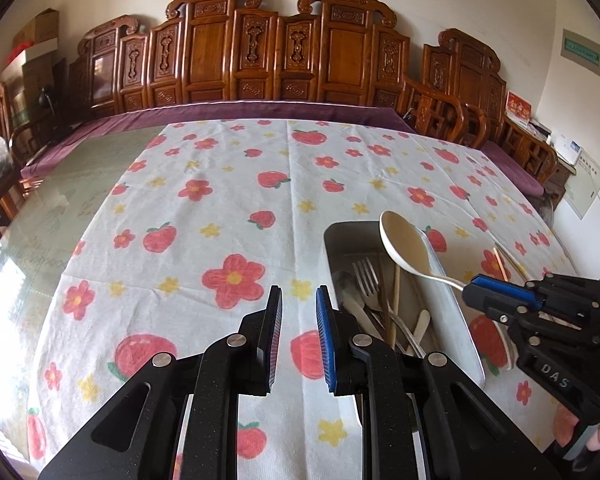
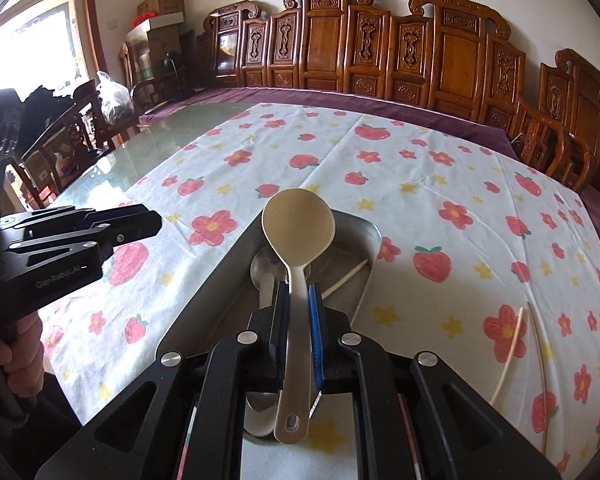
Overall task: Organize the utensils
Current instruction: 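Lower the white plastic spoon into the metal tray and open the right tool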
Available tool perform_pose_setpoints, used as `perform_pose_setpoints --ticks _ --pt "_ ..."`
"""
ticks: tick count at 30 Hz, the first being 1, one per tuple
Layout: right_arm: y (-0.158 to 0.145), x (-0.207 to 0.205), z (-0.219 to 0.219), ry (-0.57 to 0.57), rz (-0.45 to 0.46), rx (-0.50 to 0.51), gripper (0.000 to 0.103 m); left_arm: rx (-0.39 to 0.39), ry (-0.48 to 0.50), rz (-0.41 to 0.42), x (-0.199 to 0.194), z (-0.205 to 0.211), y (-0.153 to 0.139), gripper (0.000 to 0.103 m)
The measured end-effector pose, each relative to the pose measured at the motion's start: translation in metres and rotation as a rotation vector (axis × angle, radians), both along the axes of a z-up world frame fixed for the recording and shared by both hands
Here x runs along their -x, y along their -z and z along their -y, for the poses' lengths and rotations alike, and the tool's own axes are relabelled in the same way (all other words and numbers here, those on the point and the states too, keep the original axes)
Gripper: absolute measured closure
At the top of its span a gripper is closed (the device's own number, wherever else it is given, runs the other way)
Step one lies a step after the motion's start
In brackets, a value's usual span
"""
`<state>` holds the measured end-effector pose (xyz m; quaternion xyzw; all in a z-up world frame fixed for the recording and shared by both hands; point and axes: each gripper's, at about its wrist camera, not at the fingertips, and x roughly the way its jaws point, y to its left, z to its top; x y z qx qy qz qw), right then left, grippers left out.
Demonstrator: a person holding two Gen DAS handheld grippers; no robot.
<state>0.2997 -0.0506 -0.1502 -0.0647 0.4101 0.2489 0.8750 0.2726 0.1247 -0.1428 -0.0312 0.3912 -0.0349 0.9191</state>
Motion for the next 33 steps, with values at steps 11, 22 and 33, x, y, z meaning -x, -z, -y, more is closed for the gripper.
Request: perform_pose_setpoints --ticks 11,22,33 --pt "0.030 -0.014 -0.014 0.033 -0.094 -0.029 0.092 0.006 -0.020 0.001 -0.002 -0.007 -0.001 0.087" --pt "0.037 -0.012 -0.023 -0.005 -0.137 -0.079 0.091 -0.001 -0.016 -0.005 -0.002 -0.007 0.001 0.087" --pt "0.010 0.007 0.025 -0.023 -0.051 -0.054 0.091 -0.004 0.022 0.012 0.002 0.014 -0.002 0.079"
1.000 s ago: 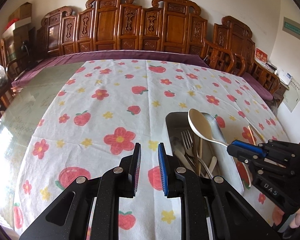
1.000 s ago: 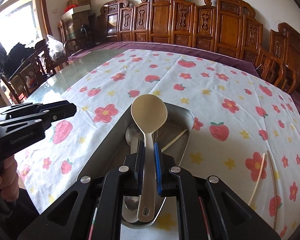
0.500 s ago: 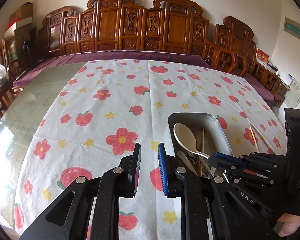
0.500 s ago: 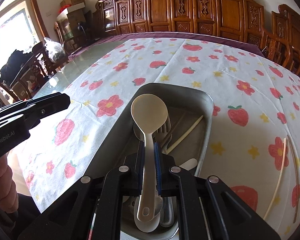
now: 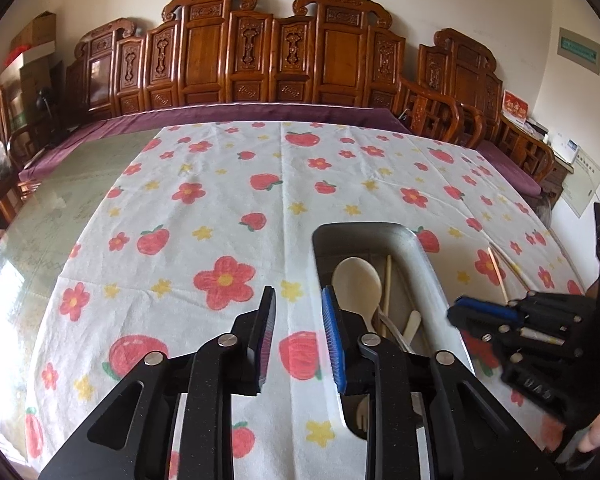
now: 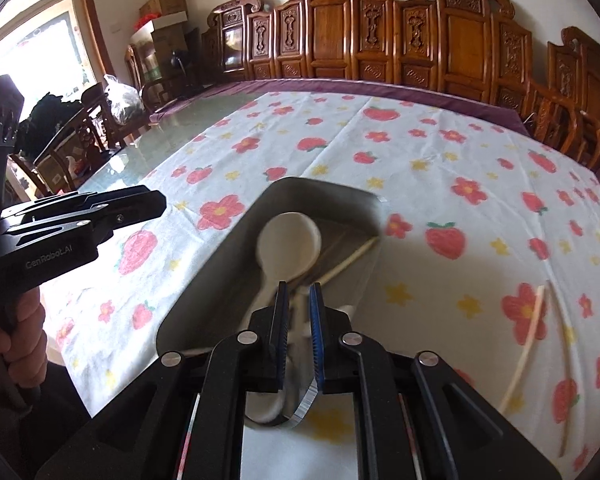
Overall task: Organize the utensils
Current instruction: 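Lower the white plastic spoon into the metal tray and open the right tool, then reach the right tool to the table and grasp a wooden chopstick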
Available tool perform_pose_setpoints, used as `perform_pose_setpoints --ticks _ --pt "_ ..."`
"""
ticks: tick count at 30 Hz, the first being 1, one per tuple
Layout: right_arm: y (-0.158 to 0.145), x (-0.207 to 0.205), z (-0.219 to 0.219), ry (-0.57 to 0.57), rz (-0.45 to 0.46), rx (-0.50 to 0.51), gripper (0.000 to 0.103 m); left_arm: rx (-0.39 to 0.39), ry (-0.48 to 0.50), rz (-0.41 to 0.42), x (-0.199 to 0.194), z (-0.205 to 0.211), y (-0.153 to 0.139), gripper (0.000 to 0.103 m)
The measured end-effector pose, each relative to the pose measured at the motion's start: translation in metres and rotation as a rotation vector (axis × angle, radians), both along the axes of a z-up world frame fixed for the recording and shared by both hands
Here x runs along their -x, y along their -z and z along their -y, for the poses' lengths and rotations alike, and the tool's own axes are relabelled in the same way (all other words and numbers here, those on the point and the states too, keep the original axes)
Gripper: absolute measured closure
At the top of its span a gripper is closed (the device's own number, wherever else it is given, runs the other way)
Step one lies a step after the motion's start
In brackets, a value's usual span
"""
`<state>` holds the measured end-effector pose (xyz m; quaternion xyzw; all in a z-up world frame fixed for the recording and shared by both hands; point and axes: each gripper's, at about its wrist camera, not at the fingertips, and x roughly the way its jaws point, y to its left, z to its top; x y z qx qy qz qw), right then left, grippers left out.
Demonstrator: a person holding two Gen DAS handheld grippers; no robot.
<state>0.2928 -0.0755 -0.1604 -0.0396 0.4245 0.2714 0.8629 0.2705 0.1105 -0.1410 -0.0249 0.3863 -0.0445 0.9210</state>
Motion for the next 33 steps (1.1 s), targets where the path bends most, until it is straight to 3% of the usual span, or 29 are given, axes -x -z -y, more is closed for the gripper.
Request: perform_pose_setpoints --ticks 3,6,12,15,18,24,33 --pt "-0.010 0.002 0.032 0.030 0.025 0.012 0.091 -0.001 0.025 0.004 0.001 0.013 -0.001 0.076" --pt "-0.014 0.002 0.067 0.076 0.041 0.031 0.091 -0.010 0.048 0.006 0.002 0.027 -0.002 0.066" --pt "-0.003 -0.001 0.141 0.190 0.040 0.075 0.091 -0.013 0.094 0.008 0.003 0.053 -0.001 0.056" --pt "0.009 -0.002 0.171 0.231 0.036 0.106 0.078 -0.019 0.115 0.006 0.003 0.066 0.000 0.055" --pt "0.022 -0.005 0.195 0.257 0.023 0.135 0.077 -0.026 0.138 0.011 0.005 0.079 0.002 0.044" --pt "0.049 -0.017 0.227 0.296 -0.019 0.174 0.078 -0.056 0.179 0.000 0.010 0.103 0.009 0.044" --pt "0.083 -0.026 0.240 0.294 -0.091 0.156 0.078 -0.075 0.236 -0.005 0.024 0.136 0.015 0.044"
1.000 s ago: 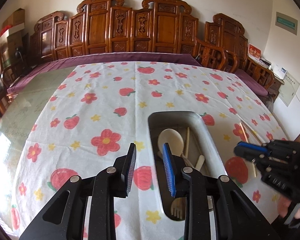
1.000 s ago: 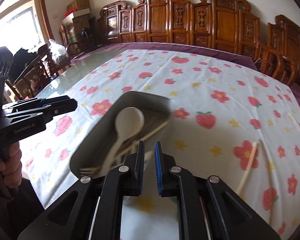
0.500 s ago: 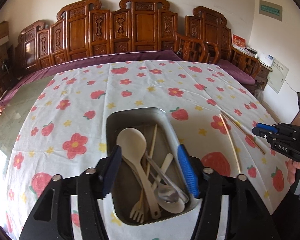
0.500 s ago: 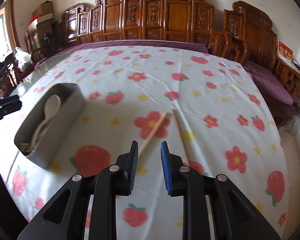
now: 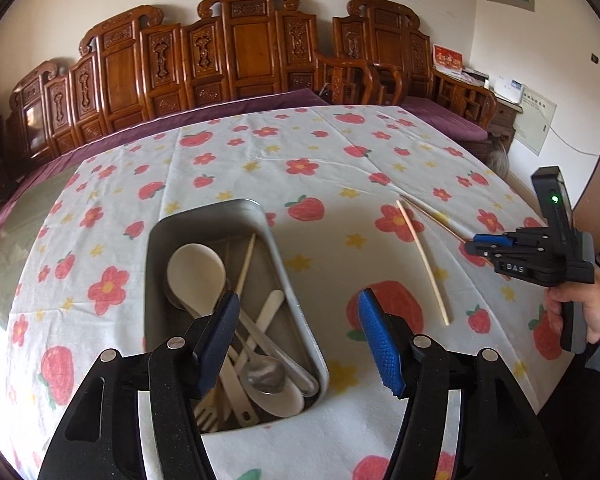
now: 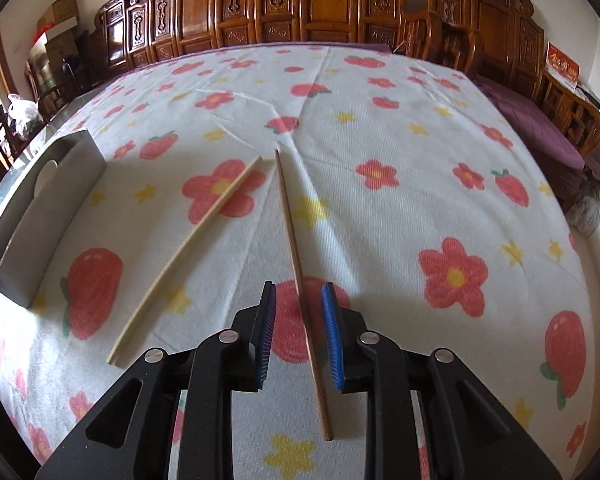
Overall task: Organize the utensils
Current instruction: 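Reach the right tool to the table and grasp a wooden chopstick, then grasp the other wooden chopstick with the left tool while the right tool holds its chopstick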
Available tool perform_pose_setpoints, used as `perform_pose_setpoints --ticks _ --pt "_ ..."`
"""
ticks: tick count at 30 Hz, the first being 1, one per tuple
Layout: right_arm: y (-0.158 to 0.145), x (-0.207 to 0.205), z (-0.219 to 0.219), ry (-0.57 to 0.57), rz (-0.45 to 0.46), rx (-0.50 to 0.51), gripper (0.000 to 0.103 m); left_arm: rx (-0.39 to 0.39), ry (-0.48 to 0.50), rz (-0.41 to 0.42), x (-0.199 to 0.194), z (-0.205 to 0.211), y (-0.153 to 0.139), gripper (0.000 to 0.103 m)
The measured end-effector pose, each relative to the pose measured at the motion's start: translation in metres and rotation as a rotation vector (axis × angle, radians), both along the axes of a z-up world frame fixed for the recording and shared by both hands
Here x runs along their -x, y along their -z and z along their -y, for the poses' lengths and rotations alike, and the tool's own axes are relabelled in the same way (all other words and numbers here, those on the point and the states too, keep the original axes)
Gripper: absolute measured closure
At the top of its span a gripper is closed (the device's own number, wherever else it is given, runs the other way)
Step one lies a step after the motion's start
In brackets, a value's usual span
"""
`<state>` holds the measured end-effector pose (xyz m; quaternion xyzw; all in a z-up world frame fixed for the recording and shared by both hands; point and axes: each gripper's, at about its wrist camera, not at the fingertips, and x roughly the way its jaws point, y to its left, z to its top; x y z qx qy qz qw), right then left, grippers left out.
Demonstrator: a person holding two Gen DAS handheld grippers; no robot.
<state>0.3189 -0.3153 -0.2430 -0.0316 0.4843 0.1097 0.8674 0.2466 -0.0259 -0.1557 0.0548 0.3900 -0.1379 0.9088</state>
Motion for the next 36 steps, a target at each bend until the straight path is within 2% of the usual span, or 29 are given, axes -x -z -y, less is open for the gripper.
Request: perform_pose_setpoints --ticks 7,9,12,18,22,29,36 --pt "-0.003 0.007 0.000 -0.025 -0.007 0.020 0.083 -0.011 0.036 -0.015 0.007 0.026 0.006 0.044" --pt "-0.003 0.007 0.000 -0.029 -0.005 0.039 0.091 -0.010 0.043 -0.023 0.007 0.033 0.007 0.044" --pt "-0.003 0.007 0.006 -0.019 -0.015 0.022 0.097 -0.020 0.047 -0.033 0.006 0.043 0.010 0.044" --pt "-0.003 0.009 0.009 -0.030 -0.010 0.022 0.097 -0.041 0.055 -0.064 0.003 0.064 0.020 0.044" --pt "-0.007 0.010 0.017 -0.009 0.007 0.002 0.097 -0.026 0.057 -0.100 -0.004 0.078 0.031 0.044" --pt "-0.011 0.007 0.028 0.039 0.028 -0.026 0.097 -0.069 0.093 -0.121 -0.018 0.114 0.047 0.044" --pt "-0.011 0.005 0.028 0.040 0.039 -0.036 0.097 -0.078 0.111 -0.162 -0.037 0.140 0.060 0.058"
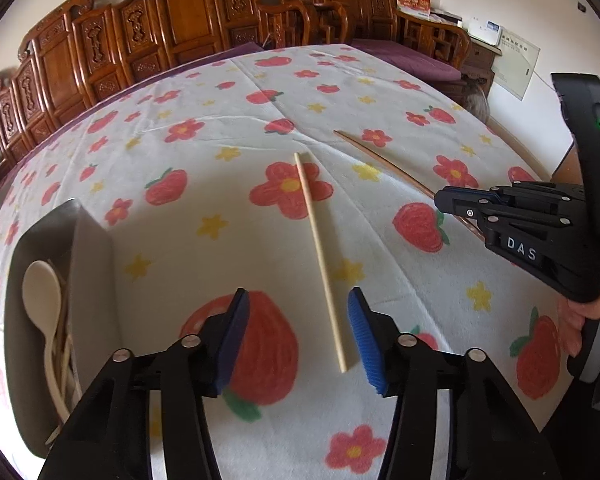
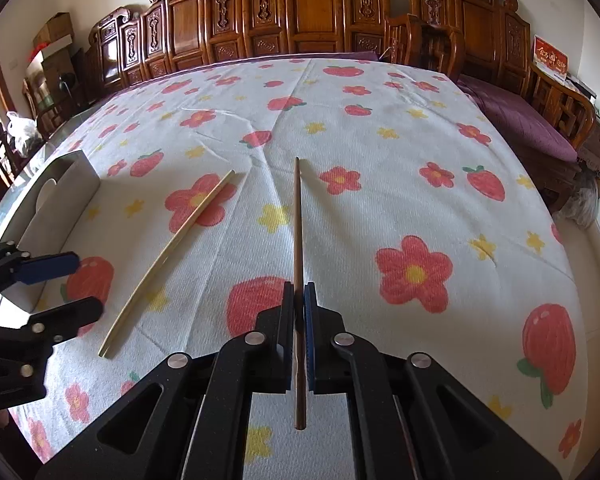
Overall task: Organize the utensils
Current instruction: 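Grasp the other wooden chopstick with the left tool while the right tool holds its chopstick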
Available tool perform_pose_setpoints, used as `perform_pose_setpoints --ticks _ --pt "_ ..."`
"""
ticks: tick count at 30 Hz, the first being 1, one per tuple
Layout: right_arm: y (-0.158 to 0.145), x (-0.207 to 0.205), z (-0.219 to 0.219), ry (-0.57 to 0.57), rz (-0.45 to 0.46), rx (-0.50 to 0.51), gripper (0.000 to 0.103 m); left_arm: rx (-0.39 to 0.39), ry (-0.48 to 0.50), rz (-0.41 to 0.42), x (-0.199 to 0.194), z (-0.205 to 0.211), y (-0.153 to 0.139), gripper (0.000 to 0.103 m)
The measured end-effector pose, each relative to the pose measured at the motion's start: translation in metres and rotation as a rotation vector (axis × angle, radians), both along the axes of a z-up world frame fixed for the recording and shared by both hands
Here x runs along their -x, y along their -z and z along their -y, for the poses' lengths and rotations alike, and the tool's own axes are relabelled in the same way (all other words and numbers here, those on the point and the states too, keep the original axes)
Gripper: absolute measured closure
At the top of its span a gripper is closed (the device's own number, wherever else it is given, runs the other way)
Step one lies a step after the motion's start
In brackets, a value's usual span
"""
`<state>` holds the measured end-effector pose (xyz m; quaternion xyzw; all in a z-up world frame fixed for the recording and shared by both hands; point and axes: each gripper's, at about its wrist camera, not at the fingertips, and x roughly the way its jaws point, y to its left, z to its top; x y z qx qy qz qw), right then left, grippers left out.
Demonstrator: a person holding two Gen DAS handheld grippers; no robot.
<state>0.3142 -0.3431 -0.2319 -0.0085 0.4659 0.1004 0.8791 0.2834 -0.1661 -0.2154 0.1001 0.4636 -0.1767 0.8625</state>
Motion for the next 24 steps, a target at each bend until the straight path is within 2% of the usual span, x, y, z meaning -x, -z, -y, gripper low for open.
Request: perform_pose_setpoints --ticks 10,13,18,24 --pt "0.000 -0.002 0.001 0.005 0.002 -0.014 0.097 -0.007 -0.009 -0.052 -0.021 0.018 0.021 0.083" --pt "-0.001 -0.002 0.001 0.009 0.003 -0.018 0.097 0.001 -0.011 -0.059 -0.023 0.018 0.021 0.098" --pt "-0.003 0.000 -0.004 0.001 0.007 -0.017 0.097 0.001 -0.014 -0.081 -0.018 0.010 0.019 0.099" --pt "-0.008 0.007 -0.011 -0.005 0.019 -0.029 0.097 -0.011 -0.026 -0.063 -0.003 -0.008 0.005 0.099"
